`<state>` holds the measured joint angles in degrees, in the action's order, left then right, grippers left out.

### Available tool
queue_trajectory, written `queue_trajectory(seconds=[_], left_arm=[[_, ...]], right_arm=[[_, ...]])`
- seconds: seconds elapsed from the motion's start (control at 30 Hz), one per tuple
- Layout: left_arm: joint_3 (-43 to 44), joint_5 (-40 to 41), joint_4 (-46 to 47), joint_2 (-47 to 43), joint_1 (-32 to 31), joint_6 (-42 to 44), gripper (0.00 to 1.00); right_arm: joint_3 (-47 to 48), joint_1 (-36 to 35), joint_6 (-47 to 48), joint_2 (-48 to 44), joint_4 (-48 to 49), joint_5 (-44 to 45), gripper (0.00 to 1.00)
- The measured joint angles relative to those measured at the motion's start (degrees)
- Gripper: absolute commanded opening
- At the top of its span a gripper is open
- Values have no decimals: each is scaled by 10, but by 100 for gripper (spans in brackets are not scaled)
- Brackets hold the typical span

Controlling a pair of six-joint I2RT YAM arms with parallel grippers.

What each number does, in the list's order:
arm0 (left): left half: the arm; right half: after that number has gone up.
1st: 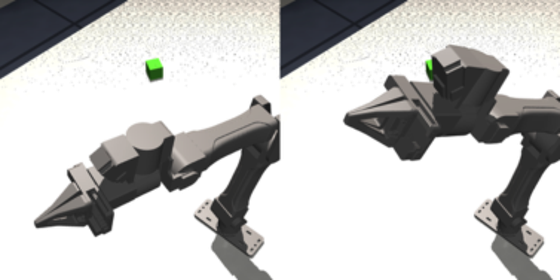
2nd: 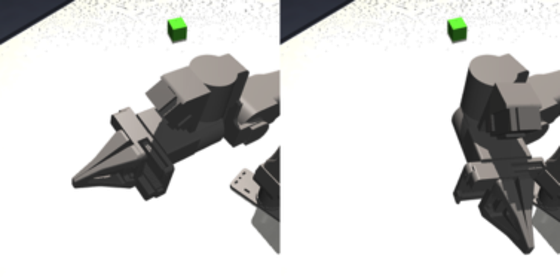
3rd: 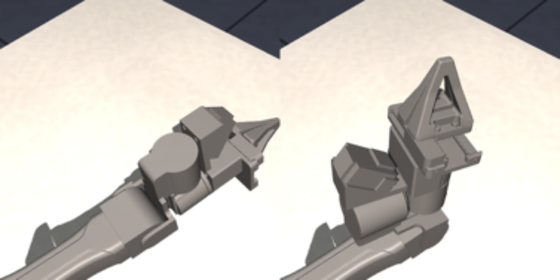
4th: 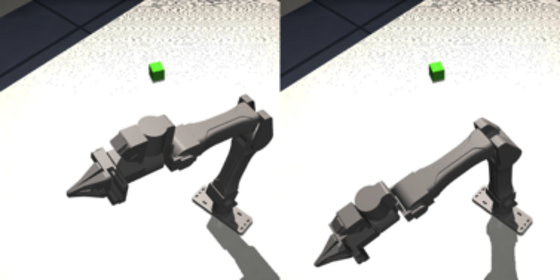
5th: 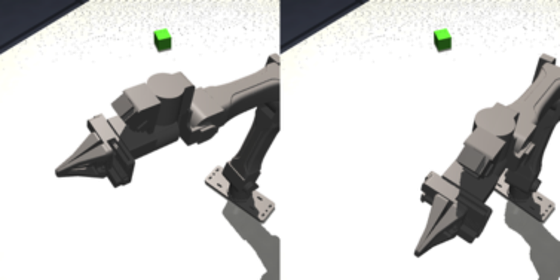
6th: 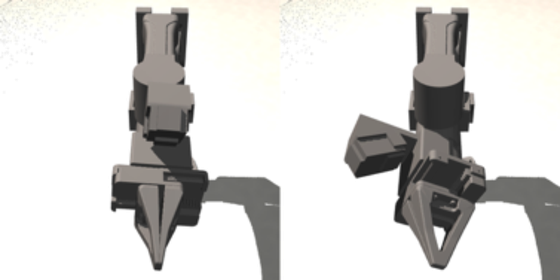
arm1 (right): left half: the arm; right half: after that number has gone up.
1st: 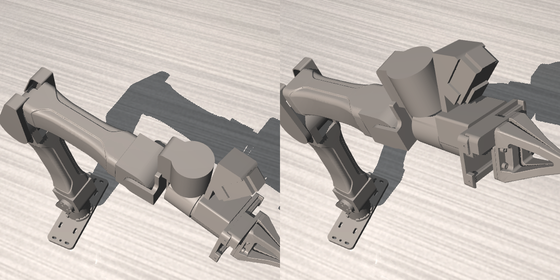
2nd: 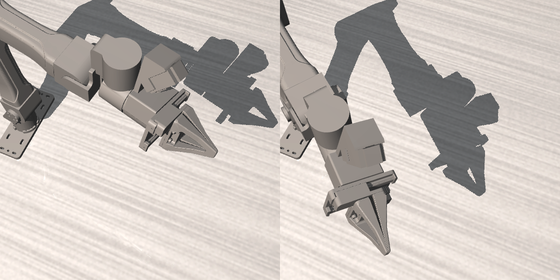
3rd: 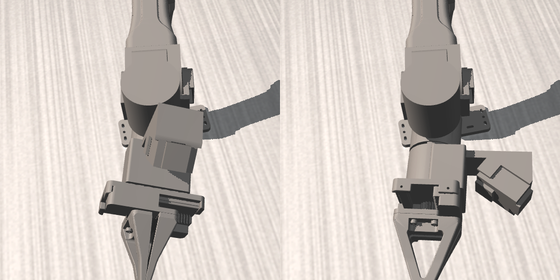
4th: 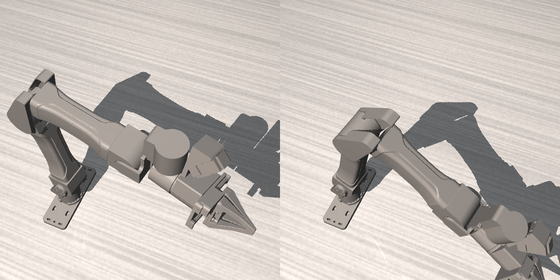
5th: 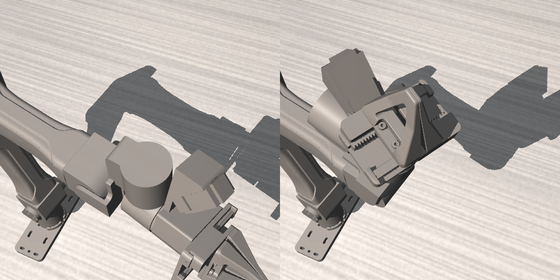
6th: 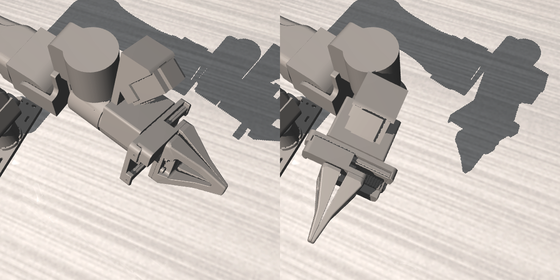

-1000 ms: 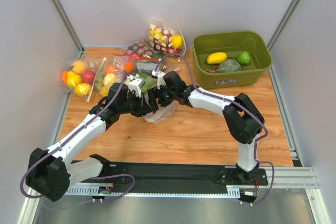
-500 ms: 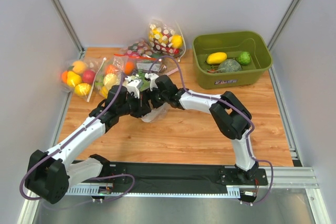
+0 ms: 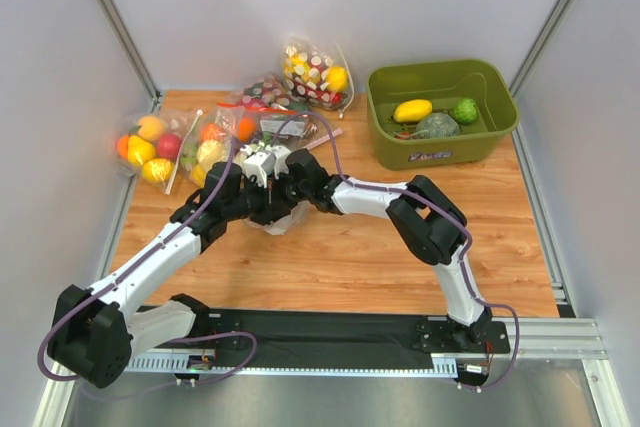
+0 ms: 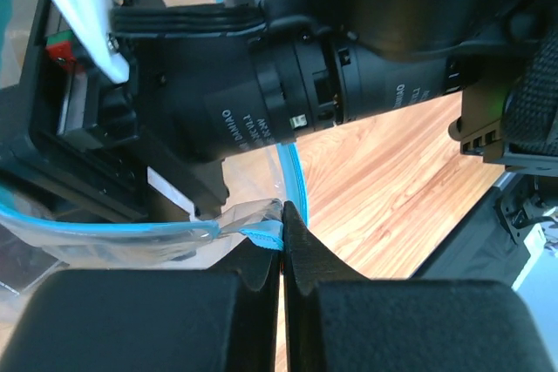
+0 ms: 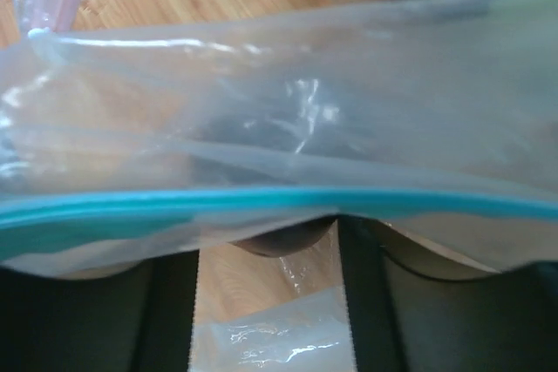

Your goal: Open the zip-top bag and remove the fake food

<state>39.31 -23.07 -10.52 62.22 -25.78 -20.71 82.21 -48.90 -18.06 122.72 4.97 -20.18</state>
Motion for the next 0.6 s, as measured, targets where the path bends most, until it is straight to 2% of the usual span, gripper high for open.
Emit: queue_trajectory(seconds=[0.03, 0.23, 0.37, 0.6], left_arm=[[0, -2, 1, 0, 0, 0, 0], [0, 6, -2, -5, 0, 0, 0], [0, 25, -13, -11, 1, 0, 0], [1, 51, -36, -33, 23, -2, 0]], right_arm=[[0, -1, -2, 0, 1, -1, 39], [0, -3, -5, 0, 2, -7, 22], [-17, 0, -3, -14, -1, -4, 21], [-81, 28, -1, -98, -17, 15, 21]])
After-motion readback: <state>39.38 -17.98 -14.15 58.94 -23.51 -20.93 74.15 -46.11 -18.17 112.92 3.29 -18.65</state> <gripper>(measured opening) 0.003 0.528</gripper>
